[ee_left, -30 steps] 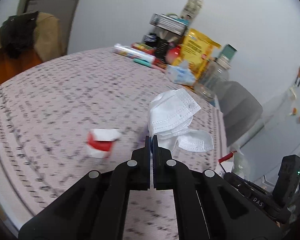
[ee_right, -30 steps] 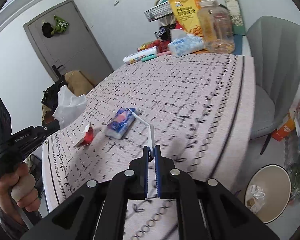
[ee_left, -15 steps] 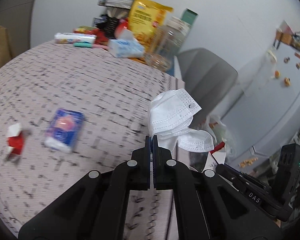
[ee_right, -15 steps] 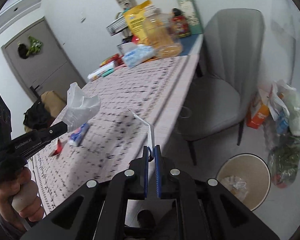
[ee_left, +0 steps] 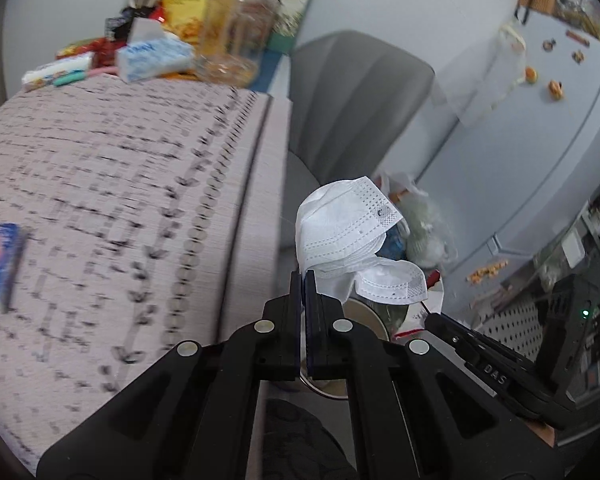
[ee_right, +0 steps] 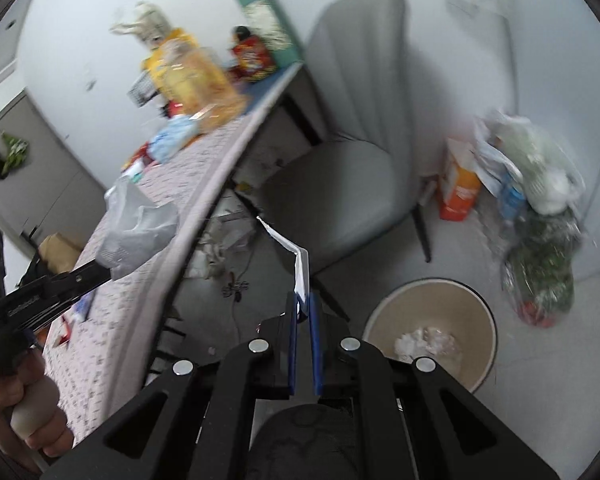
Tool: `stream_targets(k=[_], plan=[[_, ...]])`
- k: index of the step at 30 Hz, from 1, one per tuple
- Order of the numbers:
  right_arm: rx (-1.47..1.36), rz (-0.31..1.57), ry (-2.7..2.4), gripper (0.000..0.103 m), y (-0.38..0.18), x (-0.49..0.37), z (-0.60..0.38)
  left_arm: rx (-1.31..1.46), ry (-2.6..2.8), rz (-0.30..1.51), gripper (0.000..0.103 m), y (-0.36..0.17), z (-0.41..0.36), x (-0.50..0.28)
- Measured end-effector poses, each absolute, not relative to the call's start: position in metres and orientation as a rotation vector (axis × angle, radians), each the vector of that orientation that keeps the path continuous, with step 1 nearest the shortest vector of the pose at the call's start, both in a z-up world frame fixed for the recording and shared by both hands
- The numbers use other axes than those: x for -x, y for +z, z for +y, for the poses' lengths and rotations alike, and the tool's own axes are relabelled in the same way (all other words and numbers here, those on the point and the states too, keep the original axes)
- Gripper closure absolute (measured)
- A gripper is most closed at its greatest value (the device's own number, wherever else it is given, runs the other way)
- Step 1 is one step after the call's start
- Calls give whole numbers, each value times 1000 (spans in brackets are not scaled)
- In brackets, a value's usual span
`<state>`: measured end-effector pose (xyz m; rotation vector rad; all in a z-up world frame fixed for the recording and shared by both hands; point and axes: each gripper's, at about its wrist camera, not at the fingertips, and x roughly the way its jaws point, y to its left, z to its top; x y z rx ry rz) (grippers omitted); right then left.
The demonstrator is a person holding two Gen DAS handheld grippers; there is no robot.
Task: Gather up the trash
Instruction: 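Carry the straw and mask over the bin and open the right tool to drop the straw, then open the left tool to drop the face mask into the bin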
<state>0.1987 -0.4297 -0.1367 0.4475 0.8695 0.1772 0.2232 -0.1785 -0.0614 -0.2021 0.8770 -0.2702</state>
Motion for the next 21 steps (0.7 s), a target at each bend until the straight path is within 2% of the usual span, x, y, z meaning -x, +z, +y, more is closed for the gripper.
stream_targets(k=[8,9,10,12,21], plan=[[-506,887,111,92,-173,-209,-471,143,-303,960,101,-93,-225,-242],[-517,894,104,88,-179,-211,-477,133,-308,972,101,-97,-231,-244],[-531,903,100,76,-185,-212,-483,124,-312,980,101,-100,-236,-245],[-562,900,89,59,-193,-211,-493,104,-323,1000,101,-108,-247,-247],[-646,899,-6,59,-219,-187,-542,44,-383,1092,101,-145,-300,-255]])
